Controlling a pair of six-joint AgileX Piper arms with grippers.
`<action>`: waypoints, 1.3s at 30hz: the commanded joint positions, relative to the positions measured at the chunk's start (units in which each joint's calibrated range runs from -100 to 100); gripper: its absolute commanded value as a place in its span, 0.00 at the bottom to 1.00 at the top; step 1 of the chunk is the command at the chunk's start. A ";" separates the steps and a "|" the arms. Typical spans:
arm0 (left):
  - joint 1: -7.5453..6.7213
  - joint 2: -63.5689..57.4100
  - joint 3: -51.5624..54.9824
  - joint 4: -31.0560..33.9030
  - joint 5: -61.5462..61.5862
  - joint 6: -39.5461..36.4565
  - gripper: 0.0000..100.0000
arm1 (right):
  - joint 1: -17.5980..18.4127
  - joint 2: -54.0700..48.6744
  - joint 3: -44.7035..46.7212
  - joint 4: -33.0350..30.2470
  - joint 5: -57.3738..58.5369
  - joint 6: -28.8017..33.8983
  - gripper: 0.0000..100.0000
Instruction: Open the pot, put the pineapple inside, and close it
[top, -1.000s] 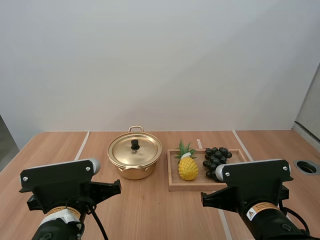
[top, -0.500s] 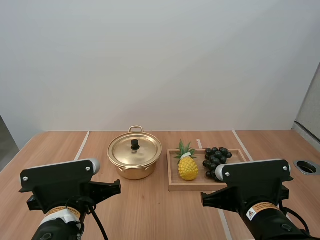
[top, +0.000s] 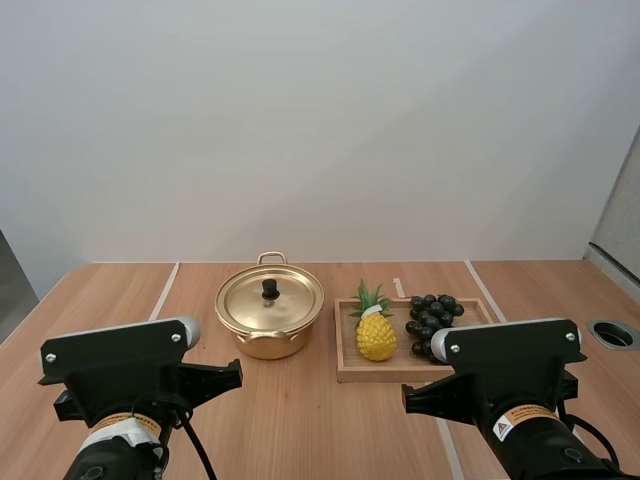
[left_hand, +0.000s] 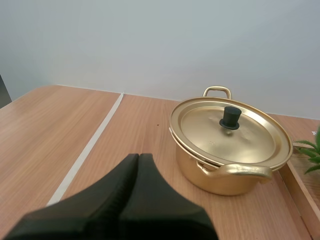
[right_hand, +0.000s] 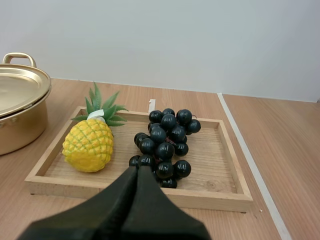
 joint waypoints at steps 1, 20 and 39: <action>0.06 -0.33 0.00 -0.63 -0.20 0.04 0.00 | -0.04 -0.51 0.02 -0.03 -0.58 0.09 0.00; 0.06 -0.33 0.00 -0.63 -0.20 0.04 0.00 | -0.04 -0.51 0.02 -0.03 -0.58 0.09 0.00; 0.06 -0.33 0.00 -0.63 -0.20 0.04 0.00 | -0.04 -0.51 0.02 -1.60 -0.55 0.09 0.00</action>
